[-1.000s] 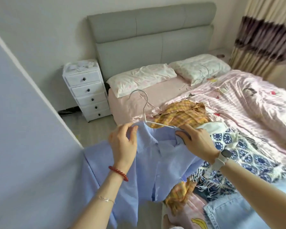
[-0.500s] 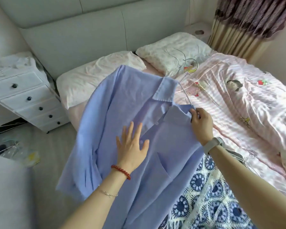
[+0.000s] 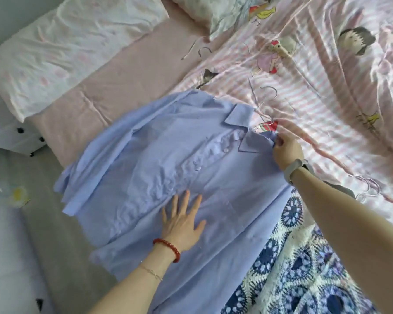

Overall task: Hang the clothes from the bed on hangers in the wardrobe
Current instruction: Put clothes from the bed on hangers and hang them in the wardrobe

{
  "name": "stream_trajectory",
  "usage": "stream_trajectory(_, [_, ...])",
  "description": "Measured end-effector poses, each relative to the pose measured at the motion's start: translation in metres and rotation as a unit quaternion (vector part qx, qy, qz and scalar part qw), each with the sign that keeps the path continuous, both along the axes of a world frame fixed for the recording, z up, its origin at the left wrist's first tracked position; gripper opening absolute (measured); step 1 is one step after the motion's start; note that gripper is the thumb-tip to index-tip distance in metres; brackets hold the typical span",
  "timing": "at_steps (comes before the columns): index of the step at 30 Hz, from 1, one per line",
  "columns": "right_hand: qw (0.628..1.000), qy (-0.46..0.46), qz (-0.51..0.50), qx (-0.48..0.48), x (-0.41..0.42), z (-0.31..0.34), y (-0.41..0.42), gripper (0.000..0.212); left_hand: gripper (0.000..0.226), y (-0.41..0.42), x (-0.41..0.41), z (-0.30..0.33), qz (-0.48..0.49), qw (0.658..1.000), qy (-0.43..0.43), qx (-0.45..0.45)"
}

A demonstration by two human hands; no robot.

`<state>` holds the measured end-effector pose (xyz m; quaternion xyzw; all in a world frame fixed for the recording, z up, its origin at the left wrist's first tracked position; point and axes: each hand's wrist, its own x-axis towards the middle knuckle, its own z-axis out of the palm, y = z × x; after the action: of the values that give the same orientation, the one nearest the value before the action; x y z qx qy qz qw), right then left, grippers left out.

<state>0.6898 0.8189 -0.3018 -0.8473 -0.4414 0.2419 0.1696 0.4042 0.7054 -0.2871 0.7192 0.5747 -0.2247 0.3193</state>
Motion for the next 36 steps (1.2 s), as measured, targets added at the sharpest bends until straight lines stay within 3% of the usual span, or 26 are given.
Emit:
stream_trajectory(4, [0.987,-0.019,0.048,-0.149,-0.019,-0.017,-0.013,0.043,0.064,0.005,0.001,-0.005,-0.009,0.999,0.008,-0.035])
stream_trajectory(6, [0.985,-0.019,0.049,-0.163,-0.036,-0.019,-0.027,0.053,0.062,0.009,0.000,-0.001,-0.003,0.999,0.000,-0.043])
stream_trajectory(9, [0.989,-0.073,0.070,-0.106,-0.054,-0.003,-0.048,0.054,0.055,0.010,-0.005,0.017,0.017,0.999,-0.012,0.034])
stream_trajectory(16, [0.965,-0.072,0.245,0.059,-0.152,0.072,-0.111,0.051,0.052,-0.045,-0.070,0.080,0.101,0.958,-0.001,0.269])
stream_trajectory(23, [0.908,0.015,0.412,0.071,-0.288,0.144,-0.216,0.068,0.041,-0.184,-0.184,0.135,0.269,0.911,0.020,0.313])
stream_trajectory(25, [0.870,0.012,0.488,0.072,-0.326,0.155,-0.252,0.060,0.041,-0.237,-0.214,0.145,0.307,0.899,0.032,0.312])
stream_trajectory(31, [0.706,-0.021,0.701,0.103,-0.459,0.180,-0.383,0.042,0.047,-0.415,-0.310,0.172,0.401,0.853,0.119,0.313])
stream_trajectory(36, [0.599,0.014,0.785,0.158,-0.576,0.219,-0.486,0.046,0.046,-0.559,-0.395,0.208,0.529,0.744,0.194,0.358])
